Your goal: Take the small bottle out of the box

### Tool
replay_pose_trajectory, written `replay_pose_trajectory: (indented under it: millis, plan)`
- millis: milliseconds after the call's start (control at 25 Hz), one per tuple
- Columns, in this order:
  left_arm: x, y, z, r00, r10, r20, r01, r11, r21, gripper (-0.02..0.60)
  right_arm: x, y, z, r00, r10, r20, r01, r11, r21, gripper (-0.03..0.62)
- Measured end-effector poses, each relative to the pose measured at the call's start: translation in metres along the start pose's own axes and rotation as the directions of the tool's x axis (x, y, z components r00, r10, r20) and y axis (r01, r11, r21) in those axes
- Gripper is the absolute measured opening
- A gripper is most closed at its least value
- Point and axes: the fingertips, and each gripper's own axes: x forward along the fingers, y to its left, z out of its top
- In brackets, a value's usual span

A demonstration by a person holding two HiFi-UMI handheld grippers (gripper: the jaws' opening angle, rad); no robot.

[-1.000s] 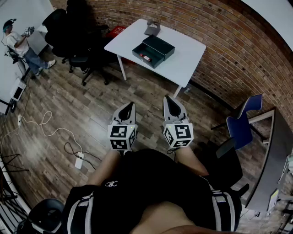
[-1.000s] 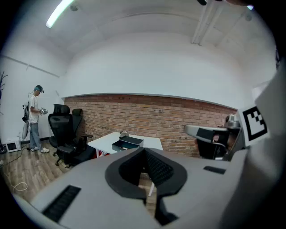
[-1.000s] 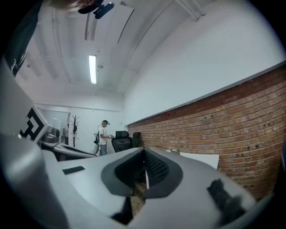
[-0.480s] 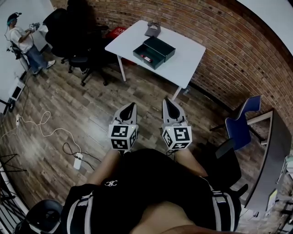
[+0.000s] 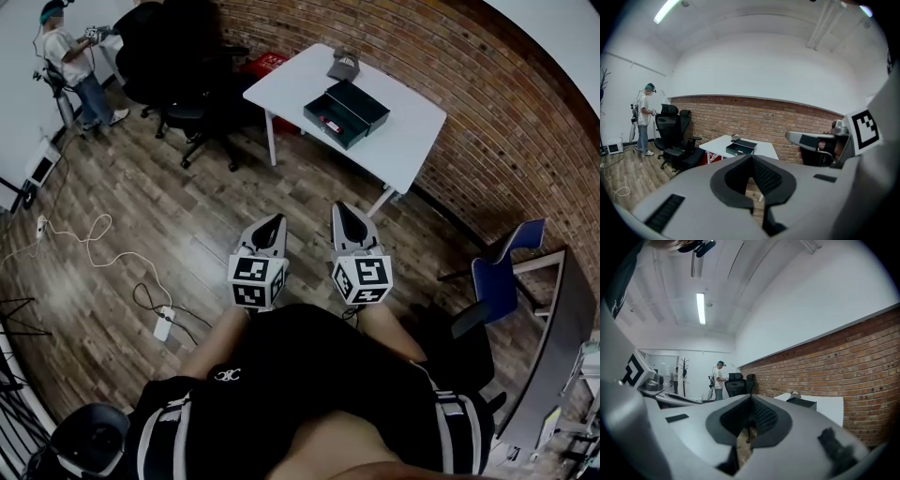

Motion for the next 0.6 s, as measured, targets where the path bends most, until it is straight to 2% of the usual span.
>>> replay_pose_trajectory:
  millis: [160, 400, 600]
  plan:
    - [0.001, 0.034, -0.001, 1.000, -0.013, -0.001, 0.013, 1.000, -0.009, 0.012, 0.025, 0.025, -0.009, 1.000, -0.004, -0.017, 0.004, 1.000, 0.001, 0.031]
    - [0.006, 0.075, 0.005, 0.998, -0.057, 0.008, 0.057, 0.998, 0.005, 0.013, 0.057, 0.047, -0.010, 0.998, -0.052, -0.024, 0.052, 0.999, 0.005, 0.031]
    - [0.006, 0.095, 0.002, 0.996, -0.090, 0.006, 0.090, 0.996, -0.013, 0.012, 0.070, 0.060, -0.017, 0.995, -0.085, -0.057, 0.084, 0.996, -0.017, 0.031]
